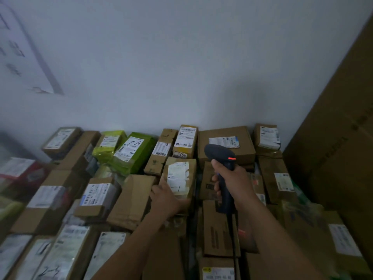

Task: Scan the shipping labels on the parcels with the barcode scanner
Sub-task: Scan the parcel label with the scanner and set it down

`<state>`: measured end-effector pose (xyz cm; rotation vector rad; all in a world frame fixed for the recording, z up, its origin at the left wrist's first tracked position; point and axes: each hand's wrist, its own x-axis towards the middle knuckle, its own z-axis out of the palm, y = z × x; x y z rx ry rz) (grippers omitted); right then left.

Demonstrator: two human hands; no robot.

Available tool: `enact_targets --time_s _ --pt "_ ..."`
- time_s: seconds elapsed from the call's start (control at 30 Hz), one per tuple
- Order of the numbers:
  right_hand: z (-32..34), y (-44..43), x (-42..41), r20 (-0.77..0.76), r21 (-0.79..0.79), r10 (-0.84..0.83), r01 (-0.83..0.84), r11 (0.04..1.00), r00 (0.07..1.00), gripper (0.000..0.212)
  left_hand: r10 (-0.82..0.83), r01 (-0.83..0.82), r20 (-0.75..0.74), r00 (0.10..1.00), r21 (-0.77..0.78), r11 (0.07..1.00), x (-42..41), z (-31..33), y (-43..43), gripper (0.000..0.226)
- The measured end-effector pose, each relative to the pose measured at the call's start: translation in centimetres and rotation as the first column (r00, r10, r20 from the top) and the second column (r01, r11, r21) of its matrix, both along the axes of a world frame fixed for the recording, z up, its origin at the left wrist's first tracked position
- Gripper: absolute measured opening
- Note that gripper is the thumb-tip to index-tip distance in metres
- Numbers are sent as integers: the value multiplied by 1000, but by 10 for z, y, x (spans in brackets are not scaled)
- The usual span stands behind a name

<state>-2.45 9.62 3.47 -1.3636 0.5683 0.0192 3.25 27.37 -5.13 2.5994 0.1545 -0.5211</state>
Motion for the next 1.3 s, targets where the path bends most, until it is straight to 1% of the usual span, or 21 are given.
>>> enact_targets --time_s 0.1,0.13,0.17,0.23,0.27,0.3,0.37,0.4,0.47,0.57,0.63,0.7,0.77,0.83,0.9,0.97,1.03,1.07,1.2,1.3 --pt "-2 -7 19 15 6 4 -4 1000 1000 29 -23 22 11 1000 108 994 4 -5 -3 130" --pt "-4 -10 25 12 7 14 -14 1000 1000 28 -24 17 45 999 153 988 7 -4 -6 124" --pt "-7 -13 29 1 5 32 -32 999 999 27 -28 8 113 993 175 984 14 -2 -10 116" --pt "-18 -17 35 -24 3 71 -71 997 997 27 -40 -4 288 957 150 989 33 1 -20 101" --pt "-24 -18 38 -26 13 76 -76 997 997 27 -51 11 341 939 120 993 48 2 -25 95" --pt "-31 -20 40 -27 35 68 -67 997 997 27 -73 36 371 926 105 994 62 5 -32 90" --pt "-41 -24 44 -38 81 27 -24 996 999 28 -108 62 413 904 124 990 91 6 -47 82" --pt "-46 -27 45 -45 92 16 -11 996 999 29 -107 51 418 902 142 989 104 5 -53 80" --pt "-54 -31 47 -54 100 15 -9 995 998 30 -73 8 362 929 177 984 128 -1 -63 84" --pt "-66 -38 49 -60 123 4 3 992 998 31 -17 -40 233 972 240 970 152 -10 -71 100" --pt "-72 -41 49 -67 163 -8 19 986 998 33 30 -70 170 985 238 969 160 -15 -74 109" --pt "-74 -43 49 -69 192 -11 24 981 998 34 87 -109 138 987 162 981 163 -19 -75 109" --pt "-73 -43 47 -55 197 1 9 980 999 33 142 -150 135 981 52 987 164 -20 -74 105" --pt "-67 -43 44 -36 192 21 -14 981 999 31 158 -160 155 975 -4 987 158 -13 -74 101" --pt "-59 -42 39 -17 203 24 -20 979 1000 32 149 -140 236 960 -55 989 146 -4 -72 92" --pt "-47 -40 33 2 208 16 -16 978 1000 32 173 -110 352 920 -191 975 128 6 -68 84" --pt "-30 -39 26 23 196 10 -15 981 1000 32 204 -53 429 880 -338 940 111 18 -60 80" --pt "-18 -38 22 40 180 10 -17 984 999 33 216 -26 442 871 -398 917 102 25 -56 78" --pt "36 -32 12 100 63 44 -50 997 994 34 314 8 428 847 -602 799 71 63 -35 70" --pt "80 -22 12 191 -64 44 -32 997 981 30 341 33 370 864 -717 696 51 97 -21 69"
